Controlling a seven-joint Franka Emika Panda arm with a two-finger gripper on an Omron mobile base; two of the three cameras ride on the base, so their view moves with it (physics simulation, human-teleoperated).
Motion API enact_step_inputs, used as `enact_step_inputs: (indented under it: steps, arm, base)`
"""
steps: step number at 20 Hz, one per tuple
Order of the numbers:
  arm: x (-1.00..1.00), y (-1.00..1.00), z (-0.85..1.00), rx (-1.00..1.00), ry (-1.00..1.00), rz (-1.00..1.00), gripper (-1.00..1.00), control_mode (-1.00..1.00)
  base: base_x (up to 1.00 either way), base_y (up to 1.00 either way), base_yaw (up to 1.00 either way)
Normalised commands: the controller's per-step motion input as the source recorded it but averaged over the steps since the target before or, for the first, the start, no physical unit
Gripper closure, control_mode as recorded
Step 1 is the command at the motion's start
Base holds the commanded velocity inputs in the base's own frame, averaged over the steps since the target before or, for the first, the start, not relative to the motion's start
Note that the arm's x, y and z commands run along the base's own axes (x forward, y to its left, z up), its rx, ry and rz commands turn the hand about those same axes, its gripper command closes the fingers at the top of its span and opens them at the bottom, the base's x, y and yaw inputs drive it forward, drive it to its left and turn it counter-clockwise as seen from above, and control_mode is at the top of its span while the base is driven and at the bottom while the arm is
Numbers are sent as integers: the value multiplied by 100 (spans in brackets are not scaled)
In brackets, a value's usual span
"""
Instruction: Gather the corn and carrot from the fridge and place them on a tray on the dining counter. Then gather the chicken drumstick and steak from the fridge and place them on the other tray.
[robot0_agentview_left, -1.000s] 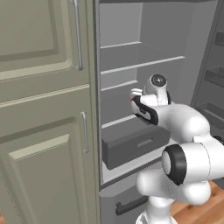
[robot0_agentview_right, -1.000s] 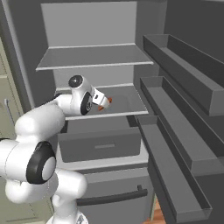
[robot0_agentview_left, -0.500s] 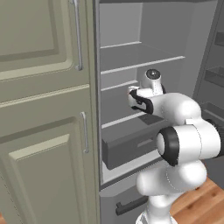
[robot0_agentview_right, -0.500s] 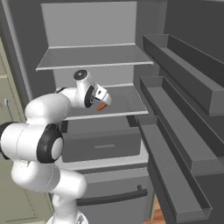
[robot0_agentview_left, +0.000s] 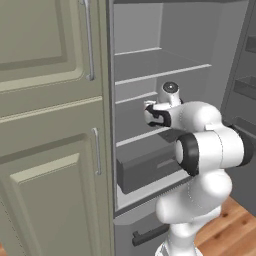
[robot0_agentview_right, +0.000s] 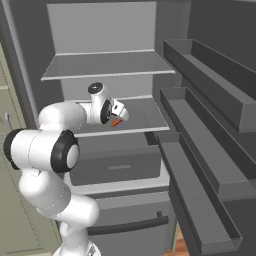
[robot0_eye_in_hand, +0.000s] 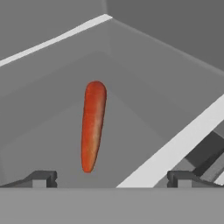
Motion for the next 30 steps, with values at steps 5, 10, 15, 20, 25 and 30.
enact_step_inputs:
  steps: [5, 10, 15, 20, 25, 30]
  arm:
    - [41, 0, 0, 0, 9, 0, -100, -100]
    - [33, 0, -9, 0, 5, 0, -100, -100]
    - [28, 0, -19, 0, 1, 0, -100, -100]
    - [31, 0, -20, 0, 1, 0, -100, -100]
    - [31, 0, -19, 0, 3, 0, -100, -100]
    - [18, 0, -14, 0, 5, 0, -100, -100]
  base:
    - [0, 0, 0]
    - [0, 0, 0]
    - [0, 0, 0]
    - [0, 0, 0]
    - [0, 0, 0]
    - [0, 0, 0]
